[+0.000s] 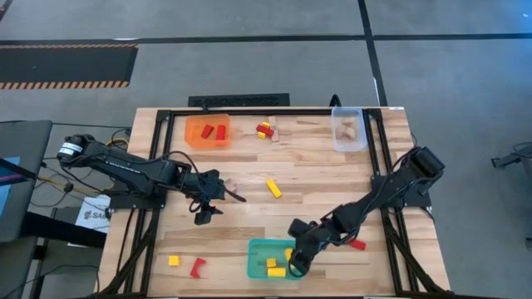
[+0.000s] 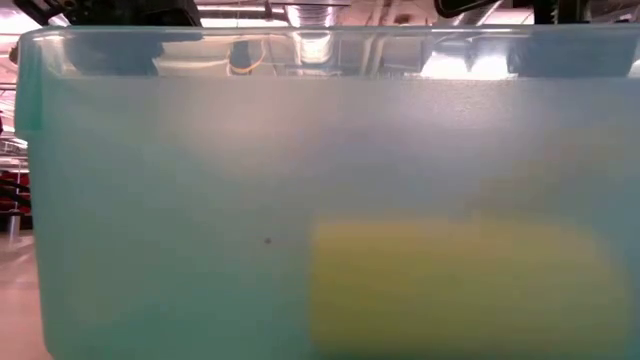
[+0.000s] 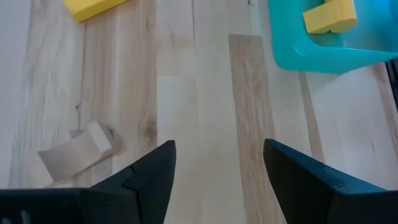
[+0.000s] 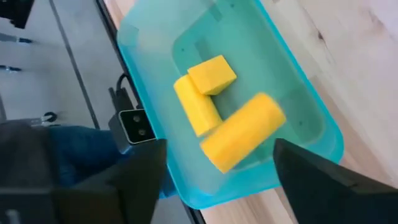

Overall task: Sort & place blocks by color
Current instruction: Put the yellow block into the blue bin

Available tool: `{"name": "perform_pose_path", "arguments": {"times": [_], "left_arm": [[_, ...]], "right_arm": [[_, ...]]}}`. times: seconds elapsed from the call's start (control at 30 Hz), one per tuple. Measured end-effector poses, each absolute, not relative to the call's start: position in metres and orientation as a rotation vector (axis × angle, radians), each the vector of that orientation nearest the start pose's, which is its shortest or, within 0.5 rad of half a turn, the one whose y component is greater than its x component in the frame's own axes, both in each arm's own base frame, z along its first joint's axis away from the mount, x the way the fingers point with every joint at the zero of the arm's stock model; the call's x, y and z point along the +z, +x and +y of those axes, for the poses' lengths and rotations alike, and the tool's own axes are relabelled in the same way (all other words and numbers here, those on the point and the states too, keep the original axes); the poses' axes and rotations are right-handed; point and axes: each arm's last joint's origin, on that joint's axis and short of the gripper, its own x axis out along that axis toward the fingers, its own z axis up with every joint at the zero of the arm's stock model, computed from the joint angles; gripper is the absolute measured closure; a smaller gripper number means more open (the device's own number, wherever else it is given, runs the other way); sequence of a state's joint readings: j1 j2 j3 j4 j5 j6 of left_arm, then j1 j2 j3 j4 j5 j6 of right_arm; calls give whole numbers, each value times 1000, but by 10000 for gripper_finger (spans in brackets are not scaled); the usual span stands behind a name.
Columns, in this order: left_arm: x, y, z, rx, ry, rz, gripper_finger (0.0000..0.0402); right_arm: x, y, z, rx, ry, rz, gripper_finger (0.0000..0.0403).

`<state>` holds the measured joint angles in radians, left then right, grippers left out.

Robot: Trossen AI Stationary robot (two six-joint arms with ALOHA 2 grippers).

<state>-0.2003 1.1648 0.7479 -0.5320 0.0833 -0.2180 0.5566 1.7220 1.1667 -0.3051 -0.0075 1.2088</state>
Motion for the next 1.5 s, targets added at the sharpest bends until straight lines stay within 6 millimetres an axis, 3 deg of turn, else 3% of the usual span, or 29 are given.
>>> {"name": "perform_pose_path", "arguments": {"times": [0.13,0.27,0.5,0.63,0.8,0.97,1.07,1.2,1.5], "left_arm": [[223,215,-50,-172,-137,976,173],[223,214,-55,-174,-122,975,173],[223,214,-53,-67,-79,953,173],[224,217,-45,63,-38,916,173],[224,219,-30,32,143,925,173],[224,221,-3,7,166,937,173],[224,221,13,24,155,946,173],[223,219,29,120,63,952,173],[222,218,26,204,-243,946,173]], "right_arm": [[214,310,187,-37,876,1029,54],[223,312,179,-23,878,999,53],[261,301,154,-22,806,864,72],[280,291,136,-118,759,775,77],[291,282,117,-160,704,763,78],[299,275,92,-232,700,775,78],[301,276,67,-311,705,765,78],[293,293,20,-403,639,740,78],[259,318,-131,-556,369,779,78]]}}
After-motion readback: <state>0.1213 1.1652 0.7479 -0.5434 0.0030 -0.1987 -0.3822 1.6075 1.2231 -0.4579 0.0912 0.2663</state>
